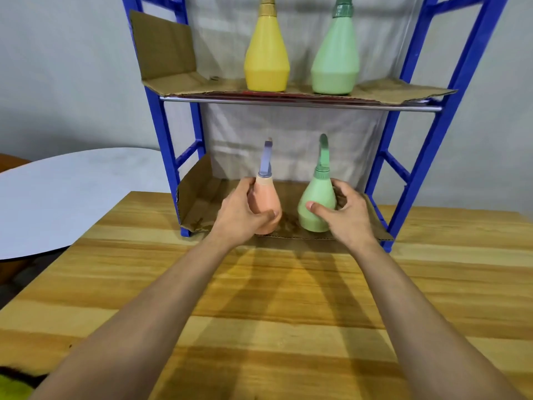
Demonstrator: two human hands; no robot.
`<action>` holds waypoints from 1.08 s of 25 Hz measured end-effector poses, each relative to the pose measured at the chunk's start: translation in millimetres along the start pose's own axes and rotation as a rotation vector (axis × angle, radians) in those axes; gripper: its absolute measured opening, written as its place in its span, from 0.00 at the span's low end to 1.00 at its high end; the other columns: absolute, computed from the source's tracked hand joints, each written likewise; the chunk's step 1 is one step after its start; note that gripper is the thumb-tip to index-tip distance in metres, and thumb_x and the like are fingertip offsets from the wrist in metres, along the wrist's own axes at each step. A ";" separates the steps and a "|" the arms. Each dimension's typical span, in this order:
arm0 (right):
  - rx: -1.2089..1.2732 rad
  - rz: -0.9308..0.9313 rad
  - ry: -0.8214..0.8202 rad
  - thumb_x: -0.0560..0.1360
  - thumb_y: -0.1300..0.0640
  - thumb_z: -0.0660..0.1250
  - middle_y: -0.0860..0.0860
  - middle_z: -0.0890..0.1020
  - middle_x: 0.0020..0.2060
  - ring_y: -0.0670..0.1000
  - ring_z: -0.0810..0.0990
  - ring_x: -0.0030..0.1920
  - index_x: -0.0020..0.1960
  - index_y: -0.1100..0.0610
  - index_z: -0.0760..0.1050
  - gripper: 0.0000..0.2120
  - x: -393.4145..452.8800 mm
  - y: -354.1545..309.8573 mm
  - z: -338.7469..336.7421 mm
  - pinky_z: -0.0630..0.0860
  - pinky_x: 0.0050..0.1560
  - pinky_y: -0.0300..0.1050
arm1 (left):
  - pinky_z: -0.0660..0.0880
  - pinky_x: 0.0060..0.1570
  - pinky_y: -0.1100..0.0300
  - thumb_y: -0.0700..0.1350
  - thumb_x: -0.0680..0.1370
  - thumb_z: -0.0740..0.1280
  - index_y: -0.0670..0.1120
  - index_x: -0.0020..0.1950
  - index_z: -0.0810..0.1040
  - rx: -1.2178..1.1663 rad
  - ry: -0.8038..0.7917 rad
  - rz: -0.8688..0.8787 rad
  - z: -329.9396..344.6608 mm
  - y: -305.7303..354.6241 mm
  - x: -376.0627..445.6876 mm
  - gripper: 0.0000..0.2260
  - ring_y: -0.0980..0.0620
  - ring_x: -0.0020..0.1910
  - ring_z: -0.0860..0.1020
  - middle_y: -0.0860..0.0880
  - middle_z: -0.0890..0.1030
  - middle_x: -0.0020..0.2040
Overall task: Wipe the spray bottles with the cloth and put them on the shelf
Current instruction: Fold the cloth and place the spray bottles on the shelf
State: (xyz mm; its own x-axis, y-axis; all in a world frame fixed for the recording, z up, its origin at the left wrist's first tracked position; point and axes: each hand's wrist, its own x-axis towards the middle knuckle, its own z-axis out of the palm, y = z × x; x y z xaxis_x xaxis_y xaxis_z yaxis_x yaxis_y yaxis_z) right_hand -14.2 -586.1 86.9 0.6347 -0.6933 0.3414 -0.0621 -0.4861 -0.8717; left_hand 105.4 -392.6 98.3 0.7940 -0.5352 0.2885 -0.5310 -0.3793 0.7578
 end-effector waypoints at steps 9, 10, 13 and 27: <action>-0.021 0.017 -0.006 0.68 0.51 0.81 0.47 0.78 0.65 0.48 0.77 0.65 0.71 0.47 0.71 0.35 37.9 29.0 21.3 0.76 0.67 0.52 | 0.77 0.63 0.50 0.48 0.72 0.80 0.50 0.73 0.67 -0.055 0.055 -0.043 20.9 -29.6 41.7 0.34 0.48 0.66 0.76 0.49 0.77 0.67; -0.018 0.029 -0.013 0.69 0.51 0.80 0.48 0.78 0.66 0.48 0.77 0.64 0.72 0.48 0.71 0.35 38.2 31.4 21.6 0.76 0.67 0.51 | 0.77 0.63 0.50 0.48 0.72 0.80 0.50 0.73 0.68 -0.058 0.052 -0.042 21.5 -30.4 43.4 0.34 0.48 0.66 0.76 0.49 0.77 0.67; -0.034 0.046 -0.029 0.71 0.50 0.79 0.47 0.77 0.66 0.46 0.76 0.62 0.74 0.49 0.70 0.34 36.5 35.1 19.0 0.75 0.62 0.44 | 0.76 0.64 0.51 0.48 0.73 0.80 0.49 0.73 0.68 -0.057 0.033 -0.036 22.7 -31.3 46.8 0.33 0.48 0.67 0.75 0.49 0.77 0.68; -0.136 0.038 -0.029 0.76 0.48 0.74 0.51 0.73 0.70 0.52 0.73 0.68 0.78 0.48 0.63 0.34 28.9 32.9 22.3 0.72 0.70 0.54 | 0.72 0.68 0.50 0.47 0.76 0.77 0.51 0.79 0.62 -0.088 0.000 -0.026 30.3 -33.3 40.3 0.36 0.49 0.71 0.71 0.50 0.73 0.73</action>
State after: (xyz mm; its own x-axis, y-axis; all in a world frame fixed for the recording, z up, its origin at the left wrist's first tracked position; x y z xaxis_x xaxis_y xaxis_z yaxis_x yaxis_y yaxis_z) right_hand 19.3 -610.3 60.2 0.6521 -0.6975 0.2971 -0.1888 -0.5289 -0.8274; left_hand 146.1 -424.4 67.0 0.8073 -0.5260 0.2676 -0.4817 -0.3252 0.8138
